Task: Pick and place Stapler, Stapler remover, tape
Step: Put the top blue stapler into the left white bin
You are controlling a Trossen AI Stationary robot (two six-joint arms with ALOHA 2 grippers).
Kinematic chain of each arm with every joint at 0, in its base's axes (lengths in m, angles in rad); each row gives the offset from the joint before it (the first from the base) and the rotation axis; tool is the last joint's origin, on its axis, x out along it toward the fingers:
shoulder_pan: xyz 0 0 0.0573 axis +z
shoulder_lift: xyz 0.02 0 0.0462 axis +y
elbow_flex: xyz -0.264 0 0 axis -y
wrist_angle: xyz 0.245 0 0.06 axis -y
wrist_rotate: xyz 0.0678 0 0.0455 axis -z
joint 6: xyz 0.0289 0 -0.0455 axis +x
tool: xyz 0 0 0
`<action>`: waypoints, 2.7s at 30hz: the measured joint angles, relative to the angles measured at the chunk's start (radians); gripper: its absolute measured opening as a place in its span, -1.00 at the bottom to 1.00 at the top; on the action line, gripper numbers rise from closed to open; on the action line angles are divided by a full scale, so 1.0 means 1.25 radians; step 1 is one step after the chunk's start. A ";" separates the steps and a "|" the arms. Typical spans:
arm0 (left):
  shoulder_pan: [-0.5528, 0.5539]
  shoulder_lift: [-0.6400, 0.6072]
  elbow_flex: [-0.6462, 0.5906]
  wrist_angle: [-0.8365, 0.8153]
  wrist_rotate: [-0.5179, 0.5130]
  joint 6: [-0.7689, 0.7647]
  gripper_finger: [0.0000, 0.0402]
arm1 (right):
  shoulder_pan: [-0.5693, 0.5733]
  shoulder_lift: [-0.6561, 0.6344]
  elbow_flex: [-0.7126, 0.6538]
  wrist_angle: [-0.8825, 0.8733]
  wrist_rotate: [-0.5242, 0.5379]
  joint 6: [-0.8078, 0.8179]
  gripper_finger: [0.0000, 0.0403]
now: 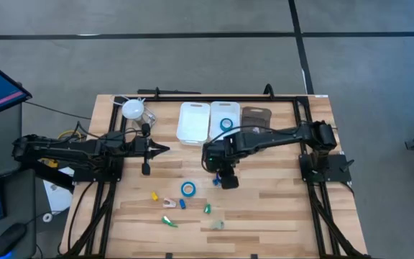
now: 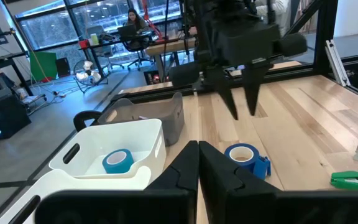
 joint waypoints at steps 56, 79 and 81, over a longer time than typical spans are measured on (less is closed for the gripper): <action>0.000 -0.004 0.000 0.013 -0.003 0.003 -0.99 | 0.041 0.160 0.000 0.114 -0.047 0.774 -0.11; 0.000 -0.005 0.000 0.013 -0.003 0.004 -0.99 | 0.036 0.157 0.000 0.180 -0.069 0.694 -0.19; 0.000 -0.004 0.000 0.013 -0.003 0.004 -0.99 | 0.037 0.157 0.000 0.191 -0.068 0.584 -0.13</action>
